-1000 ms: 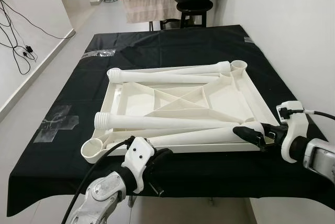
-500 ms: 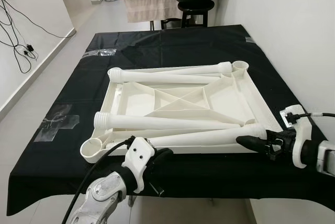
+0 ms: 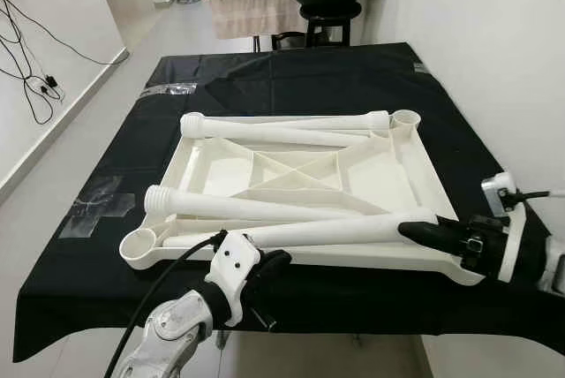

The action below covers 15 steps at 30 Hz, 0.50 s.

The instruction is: Building children table

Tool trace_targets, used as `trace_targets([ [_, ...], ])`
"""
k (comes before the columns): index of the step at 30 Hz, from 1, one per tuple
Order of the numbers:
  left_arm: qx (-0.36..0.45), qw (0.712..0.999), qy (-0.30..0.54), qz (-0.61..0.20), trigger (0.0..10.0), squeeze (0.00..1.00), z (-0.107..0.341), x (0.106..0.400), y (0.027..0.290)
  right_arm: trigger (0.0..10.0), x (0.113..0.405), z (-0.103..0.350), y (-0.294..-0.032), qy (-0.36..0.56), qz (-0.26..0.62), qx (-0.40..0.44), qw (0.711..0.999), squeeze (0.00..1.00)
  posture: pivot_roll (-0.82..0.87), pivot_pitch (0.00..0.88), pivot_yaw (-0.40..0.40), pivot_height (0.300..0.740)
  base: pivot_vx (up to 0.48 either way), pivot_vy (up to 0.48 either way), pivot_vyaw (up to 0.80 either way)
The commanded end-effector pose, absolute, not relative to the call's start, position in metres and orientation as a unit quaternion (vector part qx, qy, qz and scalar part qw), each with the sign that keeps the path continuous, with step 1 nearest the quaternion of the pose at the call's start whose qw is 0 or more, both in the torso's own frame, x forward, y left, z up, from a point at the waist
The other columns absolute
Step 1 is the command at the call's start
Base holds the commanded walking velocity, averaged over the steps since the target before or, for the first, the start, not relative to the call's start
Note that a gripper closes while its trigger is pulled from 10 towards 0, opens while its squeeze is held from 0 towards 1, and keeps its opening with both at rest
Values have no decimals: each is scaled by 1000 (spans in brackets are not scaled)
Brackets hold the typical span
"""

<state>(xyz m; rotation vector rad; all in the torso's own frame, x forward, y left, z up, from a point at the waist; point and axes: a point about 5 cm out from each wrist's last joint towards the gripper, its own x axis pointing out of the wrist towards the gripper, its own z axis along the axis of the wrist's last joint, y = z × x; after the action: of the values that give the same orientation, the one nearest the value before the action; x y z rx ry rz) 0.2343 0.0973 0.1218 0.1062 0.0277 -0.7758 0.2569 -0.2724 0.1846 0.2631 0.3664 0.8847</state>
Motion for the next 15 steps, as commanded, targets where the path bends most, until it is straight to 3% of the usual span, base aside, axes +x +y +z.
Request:
trace_targets([
  [1,57,923,23,-380,10000,0,118,234,98,0,258,190,-272,165,441,121,874,0,-28,65,18,740,0,0,0],
  [8,57,923,25,-380,10000,0,117,234,99,0,258,198,-277,161,460,123,864,0,-28,65,16,740,0,0,0],
  [15,49,927,18,-371,10000,0,121,239,101,0,263,232,-298,38,436,184,880,0,-29,60,20,740,0,0,0],
])
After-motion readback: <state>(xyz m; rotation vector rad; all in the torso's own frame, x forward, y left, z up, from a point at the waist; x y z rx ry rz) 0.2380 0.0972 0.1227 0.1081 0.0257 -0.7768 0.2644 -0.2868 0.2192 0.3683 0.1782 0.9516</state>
